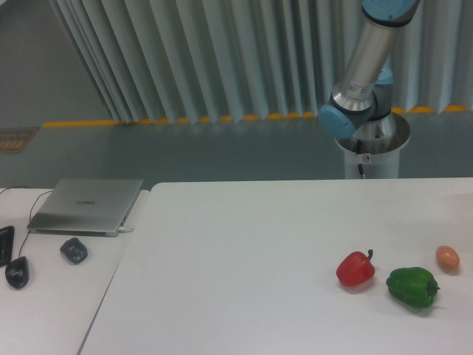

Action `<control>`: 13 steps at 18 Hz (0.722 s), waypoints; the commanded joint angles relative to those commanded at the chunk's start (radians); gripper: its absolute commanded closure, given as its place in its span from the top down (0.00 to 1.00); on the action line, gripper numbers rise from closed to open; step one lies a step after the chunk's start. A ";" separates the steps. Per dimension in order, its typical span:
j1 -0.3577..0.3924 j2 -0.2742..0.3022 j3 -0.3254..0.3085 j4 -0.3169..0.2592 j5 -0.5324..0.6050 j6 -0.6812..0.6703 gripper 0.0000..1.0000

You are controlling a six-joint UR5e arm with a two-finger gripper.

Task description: Place the triangular bread on the table

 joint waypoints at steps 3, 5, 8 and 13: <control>-0.005 -0.022 -0.002 0.031 -0.032 -0.018 0.97; -0.009 -0.028 -0.002 0.045 -0.032 -0.025 0.97; -0.023 -0.035 -0.006 0.074 -0.034 -0.054 0.97; -0.034 -0.046 -0.009 0.080 -0.032 -0.057 0.96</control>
